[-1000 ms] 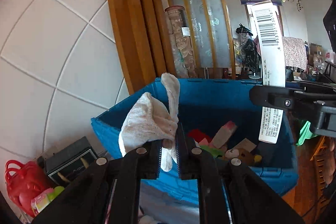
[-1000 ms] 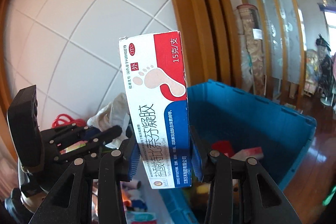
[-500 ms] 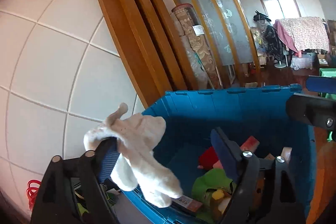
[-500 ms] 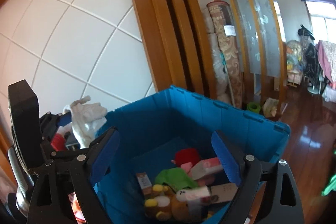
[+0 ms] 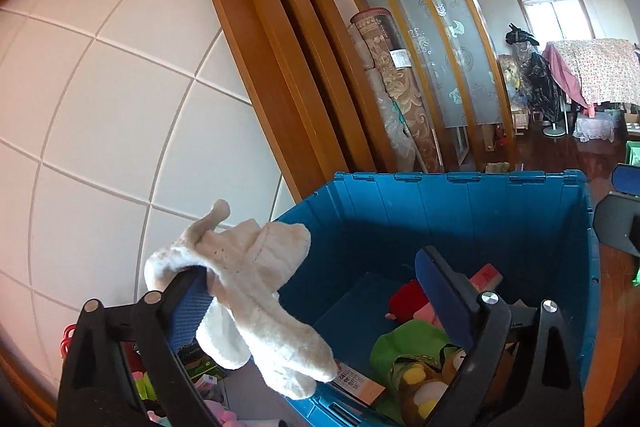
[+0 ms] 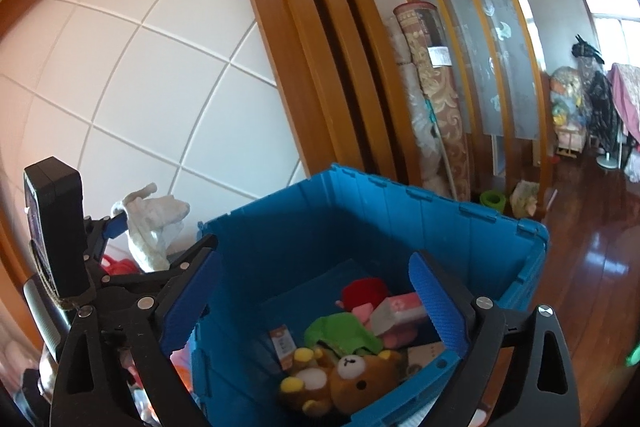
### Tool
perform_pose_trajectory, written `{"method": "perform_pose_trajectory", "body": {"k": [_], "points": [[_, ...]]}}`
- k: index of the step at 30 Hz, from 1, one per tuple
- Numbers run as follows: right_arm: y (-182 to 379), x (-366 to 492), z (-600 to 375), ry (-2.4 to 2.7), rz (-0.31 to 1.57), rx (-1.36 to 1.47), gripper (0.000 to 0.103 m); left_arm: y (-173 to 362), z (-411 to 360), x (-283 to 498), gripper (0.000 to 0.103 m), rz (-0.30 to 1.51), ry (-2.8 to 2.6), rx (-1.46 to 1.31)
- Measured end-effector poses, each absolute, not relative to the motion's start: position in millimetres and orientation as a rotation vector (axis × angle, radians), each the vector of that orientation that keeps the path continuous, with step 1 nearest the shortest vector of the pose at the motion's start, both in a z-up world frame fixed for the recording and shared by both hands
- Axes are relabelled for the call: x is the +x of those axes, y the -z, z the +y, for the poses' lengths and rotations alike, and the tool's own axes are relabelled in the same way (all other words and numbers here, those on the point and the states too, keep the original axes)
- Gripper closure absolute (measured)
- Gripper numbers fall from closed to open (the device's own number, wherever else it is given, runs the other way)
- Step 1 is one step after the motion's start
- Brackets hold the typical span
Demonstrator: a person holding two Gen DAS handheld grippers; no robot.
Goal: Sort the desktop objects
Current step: 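Carry the cloth and foot-cream box over the blue crate and open both tools, then withdraw both tools from the blue crate back to the pile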
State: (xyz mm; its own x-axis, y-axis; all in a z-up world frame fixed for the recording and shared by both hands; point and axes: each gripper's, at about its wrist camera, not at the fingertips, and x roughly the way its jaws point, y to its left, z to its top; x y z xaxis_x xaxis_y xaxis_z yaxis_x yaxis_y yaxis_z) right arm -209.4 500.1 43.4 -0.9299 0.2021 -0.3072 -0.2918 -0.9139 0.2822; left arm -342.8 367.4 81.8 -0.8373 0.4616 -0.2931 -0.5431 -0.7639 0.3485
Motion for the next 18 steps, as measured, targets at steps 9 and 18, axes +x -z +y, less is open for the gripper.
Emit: {"method": "perform_pose_trajectory", "body": {"k": [9, 18], "points": [[-43.0, -201.7, 503.5, -2.837, 0.510, -0.397, 0.005, -85.3, 358.1, -338.1, 0.007, 0.526, -2.532, -0.267], [-42.7, -194.4, 504.4, -2.833, 0.517, -0.379, 0.001, -60.5, 384.9, -345.4, 0.007, 0.671, -2.299, -0.467]]}}
